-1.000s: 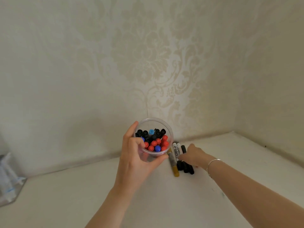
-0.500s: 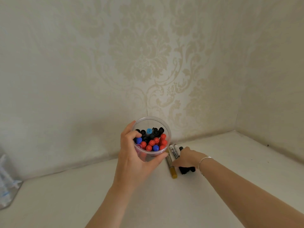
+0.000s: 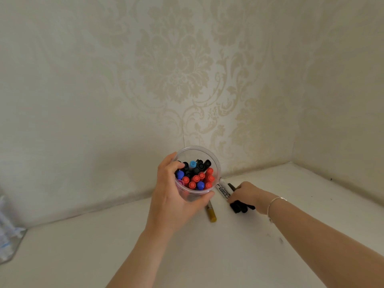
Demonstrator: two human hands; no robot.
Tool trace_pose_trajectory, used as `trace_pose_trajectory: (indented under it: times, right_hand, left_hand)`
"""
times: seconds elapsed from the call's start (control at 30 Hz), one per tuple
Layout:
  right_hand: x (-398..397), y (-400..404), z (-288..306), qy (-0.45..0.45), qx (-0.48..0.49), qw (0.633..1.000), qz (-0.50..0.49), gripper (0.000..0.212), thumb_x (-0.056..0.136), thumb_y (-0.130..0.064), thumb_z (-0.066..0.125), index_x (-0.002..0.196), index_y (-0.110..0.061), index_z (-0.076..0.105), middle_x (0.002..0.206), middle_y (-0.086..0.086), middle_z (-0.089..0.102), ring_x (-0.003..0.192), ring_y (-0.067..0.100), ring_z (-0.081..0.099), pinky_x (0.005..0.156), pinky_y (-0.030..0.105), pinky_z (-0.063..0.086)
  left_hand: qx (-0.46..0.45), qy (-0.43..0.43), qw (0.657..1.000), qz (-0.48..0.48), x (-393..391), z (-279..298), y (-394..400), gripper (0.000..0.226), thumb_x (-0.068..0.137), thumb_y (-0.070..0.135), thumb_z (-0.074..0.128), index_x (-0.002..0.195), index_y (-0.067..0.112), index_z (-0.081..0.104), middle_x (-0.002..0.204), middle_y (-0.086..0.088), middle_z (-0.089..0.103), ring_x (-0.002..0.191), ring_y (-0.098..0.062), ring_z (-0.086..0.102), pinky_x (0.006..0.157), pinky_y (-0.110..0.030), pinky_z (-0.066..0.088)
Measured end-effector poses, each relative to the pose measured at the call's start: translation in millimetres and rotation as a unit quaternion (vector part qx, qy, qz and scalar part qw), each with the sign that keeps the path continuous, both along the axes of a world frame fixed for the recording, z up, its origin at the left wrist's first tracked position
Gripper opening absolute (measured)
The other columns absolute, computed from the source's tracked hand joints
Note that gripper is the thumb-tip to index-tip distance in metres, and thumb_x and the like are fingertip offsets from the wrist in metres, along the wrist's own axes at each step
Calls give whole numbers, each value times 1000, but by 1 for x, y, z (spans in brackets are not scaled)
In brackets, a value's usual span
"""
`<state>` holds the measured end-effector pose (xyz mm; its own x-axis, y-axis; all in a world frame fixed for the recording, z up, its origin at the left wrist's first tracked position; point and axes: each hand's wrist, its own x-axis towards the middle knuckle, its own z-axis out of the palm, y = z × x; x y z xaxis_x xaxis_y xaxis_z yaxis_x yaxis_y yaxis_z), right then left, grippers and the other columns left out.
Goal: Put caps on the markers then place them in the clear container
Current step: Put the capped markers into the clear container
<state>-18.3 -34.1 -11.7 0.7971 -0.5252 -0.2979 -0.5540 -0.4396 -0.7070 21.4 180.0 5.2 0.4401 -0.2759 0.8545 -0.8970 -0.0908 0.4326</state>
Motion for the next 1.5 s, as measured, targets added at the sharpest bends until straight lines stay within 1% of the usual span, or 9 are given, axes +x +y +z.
trace_pose_trajectory:
  times: [0.17, 0.33, 0.5, 0.67, 0.73, 0.87, 1.03, 1.3, 1.5]
  right_hand:
    - [-1, -4, -4, -46, 17, 998, -44, 27, 90, -33, 57, 83, -9, 47, 64, 4, 46, 51, 15, 41, 43, 21, 28]
    - [-3, -8, 0, -230, 133, 959, -102, 17, 96, -12, 44, 98, -1, 57, 60, 7, 49, 46, 19, 44, 45, 25, 31]
    - [-13, -12, 14, -333, 264, 899, -104, 20, 96, -2, 43, 105, -16, 53, 79, 13, 62, 68, 26, 61, 65, 31, 47]
    - [-15, -17, 17, -350, 310, 872, -147, 15, 90, 0, 41, 97, -4, 54, 70, 9, 50, 55, 20, 43, 53, 29, 37]
    - [-13, -18, 17, -355, 250, 889, -143, 9, 90, -4, 47, 92, -4, 55, 68, 8, 49, 57, 20, 42, 55, 28, 35]
    - [-6, -17, 19, -325, -27, 939, -111, 13, 84, -28, 66, 80, -17, 59, 75, 2, 43, 66, 17, 44, 59, 26, 33]
    - [-4, -13, 21, -365, -24, 922, -123, 13, 83, -2, 54, 81, -15, 54, 71, 11, 55, 57, 22, 45, 49, 26, 35]
    - [-17, -2, 4, 17, -262, 964, -39, 7, 81, -15, 46, 88, -17, 49, 89, 3, 55, 78, 23, 54, 66, 28, 40]
    - [-11, 11, 2, 60, -314, 947, 24, 44, 87, -51, 46, 113, -15, 43, 113, 5, 54, 101, 25, 55, 76, 31, 41]
  left_hand:
    - [-5, 23, 999, 28, 4, -1, 3, 82, 54, 36, 91, 115, 28, 36, 133, -3, 42, 119, -13, 50, 85, -7, 44]
    - [1, 35, 999, 37, 4, 0, 4, 82, 54, 36, 91, 112, 35, 33, 131, -1, 41, 115, -13, 52, 81, -7, 47]
    - [5, 38, 998, 39, 4, -1, 5, 83, 55, 37, 91, 112, 36, 32, 130, -1, 41, 114, -13, 53, 81, -9, 48]
    - [8, 38, 998, 46, 3, 1, 4, 82, 54, 37, 91, 111, 36, 32, 127, -2, 43, 109, -8, 54, 77, -4, 45]
    - [4, 40, 998, 47, 2, 2, 4, 82, 54, 35, 91, 110, 36, 32, 124, -1, 43, 108, -2, 52, 75, -1, 43]
    - [0, 45, 998, 40, 4, 1, 4, 80, 55, 37, 90, 109, 37, 32, 126, 1, 43, 111, -2, 51, 77, -3, 43]
    - [7, 46, 998, 31, 7, 1, 4, 79, 55, 40, 88, 111, 35, 32, 128, -2, 43, 112, -14, 54, 80, -8, 48]
    - [4, 41, 998, 50, 4, 3, 3, 81, 53, 36, 91, 110, 33, 33, 120, -1, 45, 103, 2, 51, 72, 1, 41]
    - [8, 42, 998, 41, 5, 2, 2, 80, 55, 41, 90, 112, 31, 33, 124, -1, 47, 106, -9, 57, 75, -7, 48]
